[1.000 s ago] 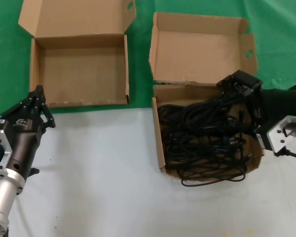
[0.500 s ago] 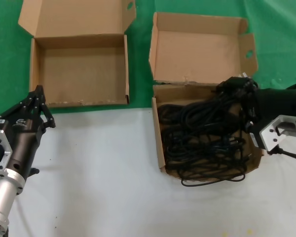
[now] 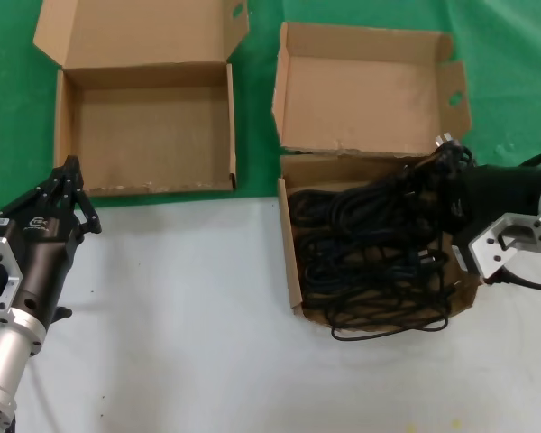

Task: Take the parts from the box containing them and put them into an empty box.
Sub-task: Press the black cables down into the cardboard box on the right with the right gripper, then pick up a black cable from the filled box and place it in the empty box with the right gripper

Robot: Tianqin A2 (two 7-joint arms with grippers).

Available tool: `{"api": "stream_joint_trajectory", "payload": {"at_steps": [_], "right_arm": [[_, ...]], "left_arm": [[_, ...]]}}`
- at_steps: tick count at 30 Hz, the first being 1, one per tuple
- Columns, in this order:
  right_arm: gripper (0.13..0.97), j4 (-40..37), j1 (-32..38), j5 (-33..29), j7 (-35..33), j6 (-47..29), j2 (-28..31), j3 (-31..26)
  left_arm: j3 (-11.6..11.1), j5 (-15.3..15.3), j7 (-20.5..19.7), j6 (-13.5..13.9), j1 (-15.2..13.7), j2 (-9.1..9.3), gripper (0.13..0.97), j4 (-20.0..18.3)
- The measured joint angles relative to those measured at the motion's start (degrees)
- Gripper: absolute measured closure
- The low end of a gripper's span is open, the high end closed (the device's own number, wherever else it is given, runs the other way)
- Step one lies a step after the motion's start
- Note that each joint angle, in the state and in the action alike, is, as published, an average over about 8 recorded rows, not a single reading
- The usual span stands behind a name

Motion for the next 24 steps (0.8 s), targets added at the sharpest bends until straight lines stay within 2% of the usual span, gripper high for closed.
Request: {"api": "stream_joint_trajectory", "payload": {"at_steps": [4,13,19,24], "right_arm": [[0.81,-0.03,0.0,-0.27,0.08,-0.03,-0.21,-0.14],[0.883,4.76,0.14,-1.56,3.56,-1.26,1.03,1.59],[0.884,11.52,1.86,-2.93,8.5,-3.35,1.76,4.02],[0.885,14.25,5.52,-4.33,12.17,-5.29,-0.65,4.37]], "left_arm": [[0.0,0.0,0.0,0.0,0.0,0.0,0.952,0.0],[0.0,0.0,0.0,0.0,0.0,0.0,0.952,0.0],[0.0,0.0,0.0,0.0,0.0,0.0,0.952,0.0],[0.0,0.0,0.0,0.0,0.0,0.0,0.952,0.0]]}}
